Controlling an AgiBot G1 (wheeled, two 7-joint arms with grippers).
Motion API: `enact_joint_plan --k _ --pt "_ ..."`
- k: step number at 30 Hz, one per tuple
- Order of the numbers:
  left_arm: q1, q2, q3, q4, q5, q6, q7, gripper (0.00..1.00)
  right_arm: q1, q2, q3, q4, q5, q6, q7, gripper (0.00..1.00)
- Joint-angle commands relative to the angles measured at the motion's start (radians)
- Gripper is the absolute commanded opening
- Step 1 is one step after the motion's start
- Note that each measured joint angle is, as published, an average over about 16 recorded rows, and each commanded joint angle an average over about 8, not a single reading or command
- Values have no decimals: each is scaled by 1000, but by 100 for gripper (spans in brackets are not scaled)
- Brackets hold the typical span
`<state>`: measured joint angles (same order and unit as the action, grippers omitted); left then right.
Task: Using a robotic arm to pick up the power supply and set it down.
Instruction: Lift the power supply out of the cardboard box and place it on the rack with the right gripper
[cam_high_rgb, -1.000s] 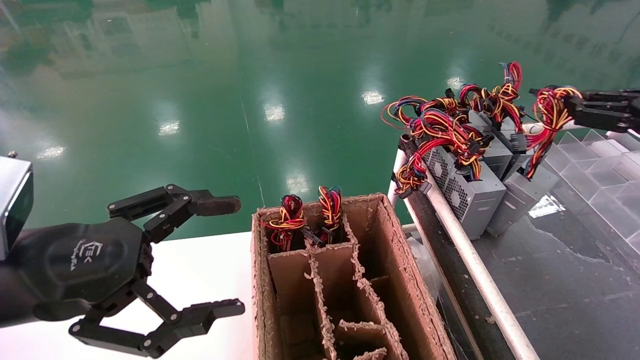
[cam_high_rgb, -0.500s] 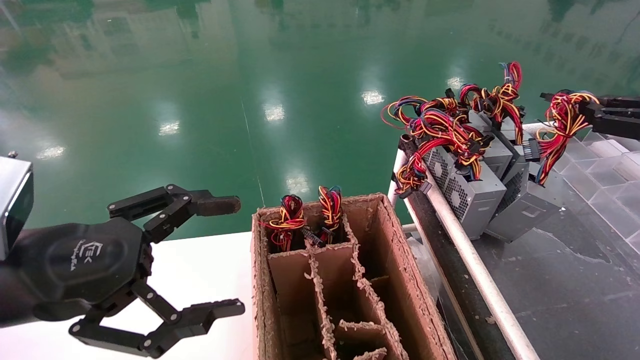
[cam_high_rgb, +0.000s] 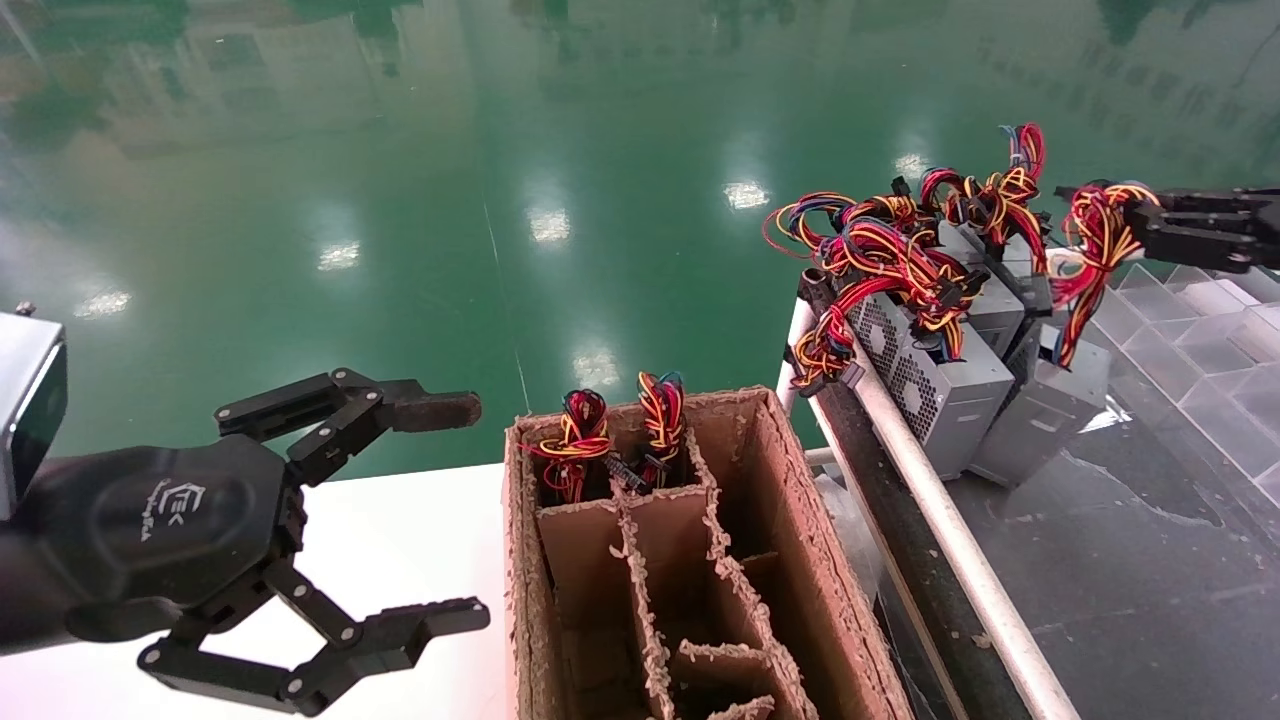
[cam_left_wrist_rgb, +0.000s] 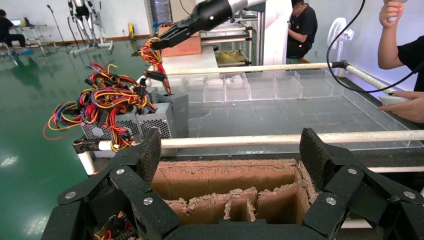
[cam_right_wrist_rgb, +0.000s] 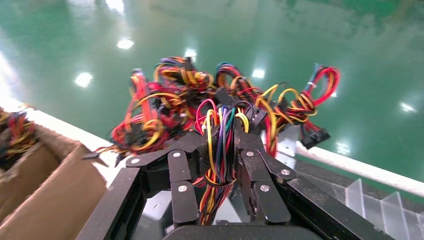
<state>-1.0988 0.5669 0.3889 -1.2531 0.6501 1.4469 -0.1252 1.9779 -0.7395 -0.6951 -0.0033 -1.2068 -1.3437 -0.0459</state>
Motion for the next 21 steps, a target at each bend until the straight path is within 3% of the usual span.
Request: enact_joint_plan --k 1,11,12,19,21 --pt "0 0 0 0 0 0 0 100 -5 -14 2 -5 3 27 2 0" --pt "0 0 0 0 0 0 0 100 -19 -65 9 -5 12 80 10 2" --pt "0 0 0 0 0 0 0 100 -20 -68 9 -5 12 83 10 9" --pt "0 0 0 0 0 0 0 100 -27 -73 10 -8 15 94 20 94" --pt "0 0 0 0 0 0 0 100 -28 -72 11 -8 16 93 23 100"
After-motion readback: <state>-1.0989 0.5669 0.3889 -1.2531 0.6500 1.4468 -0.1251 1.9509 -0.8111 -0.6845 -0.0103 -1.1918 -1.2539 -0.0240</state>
